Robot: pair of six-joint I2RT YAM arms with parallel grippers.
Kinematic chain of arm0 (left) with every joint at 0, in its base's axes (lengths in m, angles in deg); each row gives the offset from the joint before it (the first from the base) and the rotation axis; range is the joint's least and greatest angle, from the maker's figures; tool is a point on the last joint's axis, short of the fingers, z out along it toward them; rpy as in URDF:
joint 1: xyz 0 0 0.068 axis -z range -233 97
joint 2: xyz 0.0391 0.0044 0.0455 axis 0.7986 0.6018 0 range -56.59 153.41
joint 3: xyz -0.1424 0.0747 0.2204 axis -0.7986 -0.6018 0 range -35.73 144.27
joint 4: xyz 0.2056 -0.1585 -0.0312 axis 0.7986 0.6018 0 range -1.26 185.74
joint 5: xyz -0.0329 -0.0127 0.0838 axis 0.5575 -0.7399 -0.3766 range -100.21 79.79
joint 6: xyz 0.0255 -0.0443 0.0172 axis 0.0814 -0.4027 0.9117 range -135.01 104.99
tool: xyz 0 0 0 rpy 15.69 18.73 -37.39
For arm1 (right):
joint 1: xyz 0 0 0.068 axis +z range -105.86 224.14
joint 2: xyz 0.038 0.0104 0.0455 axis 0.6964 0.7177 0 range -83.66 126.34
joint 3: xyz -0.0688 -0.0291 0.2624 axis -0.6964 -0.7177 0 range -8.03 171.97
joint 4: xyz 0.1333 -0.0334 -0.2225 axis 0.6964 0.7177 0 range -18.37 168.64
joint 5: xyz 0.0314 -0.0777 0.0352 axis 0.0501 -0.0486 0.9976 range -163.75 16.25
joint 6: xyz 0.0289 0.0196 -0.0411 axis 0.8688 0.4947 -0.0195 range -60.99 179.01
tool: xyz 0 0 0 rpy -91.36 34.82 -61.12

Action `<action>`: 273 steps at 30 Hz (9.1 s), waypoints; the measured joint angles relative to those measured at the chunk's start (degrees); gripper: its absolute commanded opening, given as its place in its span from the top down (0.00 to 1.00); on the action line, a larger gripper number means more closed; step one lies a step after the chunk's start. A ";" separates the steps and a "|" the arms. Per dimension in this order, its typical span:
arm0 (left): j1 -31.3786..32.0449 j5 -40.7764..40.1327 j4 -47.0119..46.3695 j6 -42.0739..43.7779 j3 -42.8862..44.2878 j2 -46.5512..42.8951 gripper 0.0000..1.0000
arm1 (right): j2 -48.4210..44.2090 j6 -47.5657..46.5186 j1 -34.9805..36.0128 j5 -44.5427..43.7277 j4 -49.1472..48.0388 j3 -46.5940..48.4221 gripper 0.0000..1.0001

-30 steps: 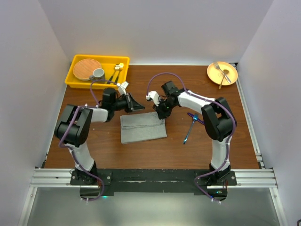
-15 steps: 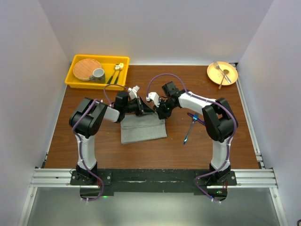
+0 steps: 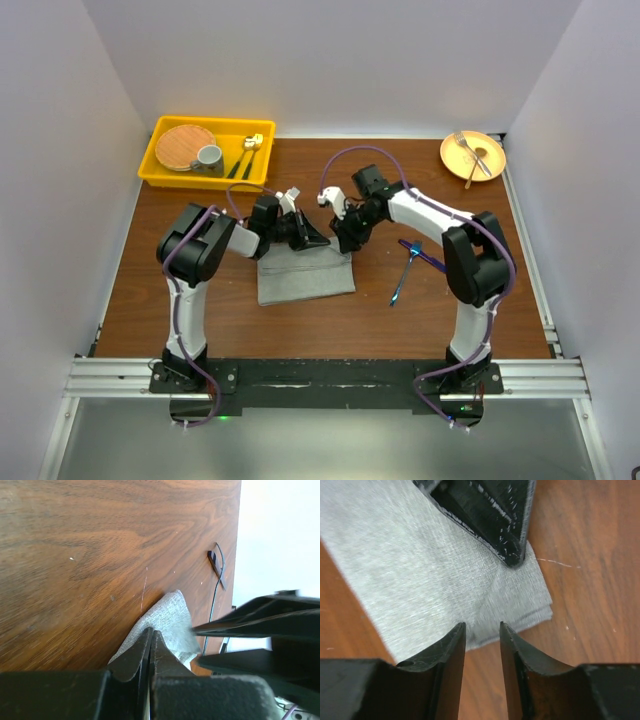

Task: Fold the napkin into a case and place the utensils inside

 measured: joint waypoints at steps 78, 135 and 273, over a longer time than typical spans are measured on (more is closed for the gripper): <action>0.09 4.50 13.49 21.31 6.80 -0.31 1.00 | 3.96 36.92 -9.42 20.65 -2.38 1.29 0.75; 37.77 -46.31 30.86 94.73 -24.20 -38.99 0.92 | 8.24 35.71 -8.33 16.61 -4.11 -3.37 0.80; -3.37 18.27 84.59 91.56 19.34 -0.90 1.00 | -4.57 -2.03 5.68 14.73 3.15 -5.31 0.43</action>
